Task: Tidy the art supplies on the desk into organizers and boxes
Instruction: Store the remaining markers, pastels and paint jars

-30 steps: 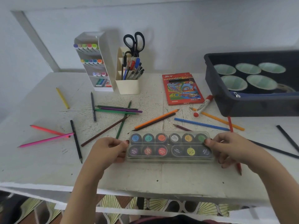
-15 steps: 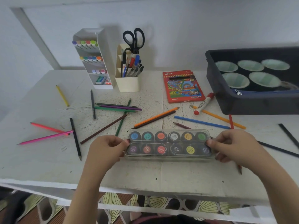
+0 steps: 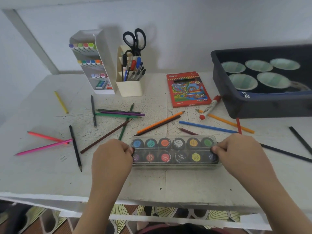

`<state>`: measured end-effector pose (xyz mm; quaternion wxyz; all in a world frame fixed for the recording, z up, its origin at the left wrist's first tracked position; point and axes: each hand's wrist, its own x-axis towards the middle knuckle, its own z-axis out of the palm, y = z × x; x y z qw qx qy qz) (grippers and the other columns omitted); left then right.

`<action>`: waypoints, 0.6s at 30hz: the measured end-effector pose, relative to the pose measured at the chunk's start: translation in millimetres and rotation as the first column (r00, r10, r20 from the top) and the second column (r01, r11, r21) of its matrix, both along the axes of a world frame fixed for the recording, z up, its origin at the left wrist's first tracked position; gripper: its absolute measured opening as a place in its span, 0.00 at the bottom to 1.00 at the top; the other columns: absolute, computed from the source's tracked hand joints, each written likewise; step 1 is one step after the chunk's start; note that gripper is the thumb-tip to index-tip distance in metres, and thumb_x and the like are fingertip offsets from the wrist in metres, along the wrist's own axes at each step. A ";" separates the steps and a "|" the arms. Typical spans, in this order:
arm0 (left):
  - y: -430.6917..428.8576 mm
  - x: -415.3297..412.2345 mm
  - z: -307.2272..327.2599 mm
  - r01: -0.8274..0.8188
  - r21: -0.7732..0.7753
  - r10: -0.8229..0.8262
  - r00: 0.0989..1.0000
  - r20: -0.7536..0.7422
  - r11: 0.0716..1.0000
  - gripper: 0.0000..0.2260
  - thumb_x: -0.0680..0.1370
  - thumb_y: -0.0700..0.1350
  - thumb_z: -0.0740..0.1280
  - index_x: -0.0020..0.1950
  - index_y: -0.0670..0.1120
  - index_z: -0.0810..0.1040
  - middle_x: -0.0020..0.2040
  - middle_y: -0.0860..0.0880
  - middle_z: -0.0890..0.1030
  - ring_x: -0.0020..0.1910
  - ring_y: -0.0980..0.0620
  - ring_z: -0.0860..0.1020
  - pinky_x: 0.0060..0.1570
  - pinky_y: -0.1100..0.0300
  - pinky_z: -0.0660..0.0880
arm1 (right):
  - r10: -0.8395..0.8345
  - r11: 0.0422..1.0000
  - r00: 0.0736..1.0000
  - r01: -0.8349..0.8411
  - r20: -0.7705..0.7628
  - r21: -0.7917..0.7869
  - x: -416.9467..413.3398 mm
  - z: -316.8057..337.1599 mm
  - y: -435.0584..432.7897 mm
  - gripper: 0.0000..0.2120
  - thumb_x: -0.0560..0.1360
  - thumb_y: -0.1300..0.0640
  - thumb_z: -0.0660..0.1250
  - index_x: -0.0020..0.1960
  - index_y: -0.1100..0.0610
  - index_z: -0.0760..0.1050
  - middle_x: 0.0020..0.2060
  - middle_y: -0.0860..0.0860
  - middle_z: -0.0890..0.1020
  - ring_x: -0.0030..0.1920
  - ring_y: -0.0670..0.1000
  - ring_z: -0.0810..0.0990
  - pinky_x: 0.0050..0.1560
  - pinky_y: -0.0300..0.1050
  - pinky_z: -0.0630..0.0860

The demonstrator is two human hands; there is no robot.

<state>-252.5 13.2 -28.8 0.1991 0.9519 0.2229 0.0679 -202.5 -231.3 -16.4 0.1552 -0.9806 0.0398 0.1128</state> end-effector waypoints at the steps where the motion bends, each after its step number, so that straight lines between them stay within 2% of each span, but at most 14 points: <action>1: -0.3 0.5 -0.5 0.002 0.016 -0.002 1.000 -0.010 1.000 0.11 0.77 0.47 0.65 0.39 0.47 0.83 0.27 0.50 0.76 0.28 0.57 0.72 0.27 0.66 0.62 | -0.002 1.000 1.000 0.002 -0.013 -0.005 0.8 -0.4 0.3 0.15 0.78 0.48 0.61 0.44 0.58 0.79 0.32 0.52 0.77 0.33 0.48 0.74 0.37 0.39 0.69; 5: 4.9 2.9 0.5 0.025 -0.022 -0.026 0.998 -0.052 0.999 0.09 0.77 0.47 0.65 0.43 0.49 0.84 0.34 0.50 0.81 0.32 0.58 0.74 0.30 0.66 0.65 | 0.024 0.999 1.000 -0.024 0.010 0.035 -0.9 -7.7 -3.8 0.14 0.78 0.48 0.61 0.44 0.56 0.79 0.32 0.51 0.78 0.33 0.45 0.74 0.31 0.37 0.66; 7: 10.4 4.0 0.6 0.020 -0.143 -0.033 0.996 -0.088 0.989 0.08 0.77 0.49 0.66 0.47 0.50 0.84 0.36 0.51 0.82 0.37 0.55 0.77 0.36 0.62 0.70 | 0.020 0.996 1.000 -0.021 0.015 0.092 0.2 -11.0 -7.9 0.12 0.78 0.48 0.62 0.45 0.56 0.79 0.34 0.50 0.79 0.35 0.45 0.75 0.31 0.36 0.66; 9: 14.6 4.1 -0.5 -0.003 -0.289 -0.032 0.993 -0.116 0.957 0.06 0.76 0.50 0.67 0.47 0.51 0.83 0.36 0.52 0.82 0.38 0.54 0.78 0.41 0.59 0.73 | 0.009 0.987 1.000 -0.011 0.014 0.158 2.7 -15.4 -11.6 0.11 0.77 0.47 0.64 0.46 0.55 0.78 0.36 0.49 0.79 0.37 0.46 0.77 0.32 0.37 0.68; 12: 13.0 3.5 -3.3 0.001 -0.361 -0.041 0.994 -0.102 0.932 0.07 0.75 0.51 0.68 0.40 0.51 0.82 0.35 0.52 0.81 0.36 0.55 0.78 0.37 0.61 0.71 | 0.026 0.979 1.000 -0.028 0.011 0.202 2.9 -21.0 -13.6 0.12 0.76 0.44 0.63 0.44 0.53 0.74 0.37 0.48 0.78 0.38 0.45 0.77 0.32 0.37 0.67; 15: 9.6 2.5 -5.9 -0.014 -0.357 -0.019 0.996 -0.088 0.934 0.10 0.74 0.53 0.68 0.43 0.47 0.83 0.38 0.51 0.81 0.38 0.55 0.77 0.35 0.62 0.69 | 0.057 0.973 0.998 -0.054 -0.008 0.223 1.1 -23.6 -12.6 0.15 0.76 0.42 0.61 0.39 0.53 0.72 0.35 0.48 0.77 0.35 0.46 0.77 0.31 0.39 0.69; 18: 8.8 2.6 -8.2 -0.017 -0.379 -0.013 0.997 -0.076 0.925 0.10 0.74 0.53 0.69 0.46 0.46 0.81 0.41 0.51 0.81 0.41 0.54 0.77 0.37 0.60 0.69 | 0.067 0.967 0.998 -0.065 0.002 0.247 -0.6 -22.9 -12.4 0.17 0.76 0.41 0.61 0.40 0.54 0.73 0.36 0.50 0.78 0.36 0.47 0.78 0.37 0.44 0.77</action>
